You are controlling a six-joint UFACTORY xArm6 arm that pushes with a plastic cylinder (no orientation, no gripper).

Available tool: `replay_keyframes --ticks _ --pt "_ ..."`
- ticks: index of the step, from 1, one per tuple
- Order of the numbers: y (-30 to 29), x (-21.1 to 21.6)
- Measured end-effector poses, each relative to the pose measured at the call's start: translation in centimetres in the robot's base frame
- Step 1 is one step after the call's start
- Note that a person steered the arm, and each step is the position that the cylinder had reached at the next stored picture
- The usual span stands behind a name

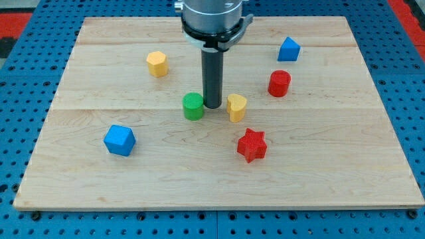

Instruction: Push the green circle diagonally bottom right to the yellow hexagon

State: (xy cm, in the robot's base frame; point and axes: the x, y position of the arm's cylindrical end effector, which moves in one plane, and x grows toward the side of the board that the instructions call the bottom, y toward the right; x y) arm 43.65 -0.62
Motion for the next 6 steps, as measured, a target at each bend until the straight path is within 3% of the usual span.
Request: replay_keyframes --ticks 2,4,6 --pt "0.5 3.8" --pt "-2.5 -1.1" --pt "2.3 -3.5"
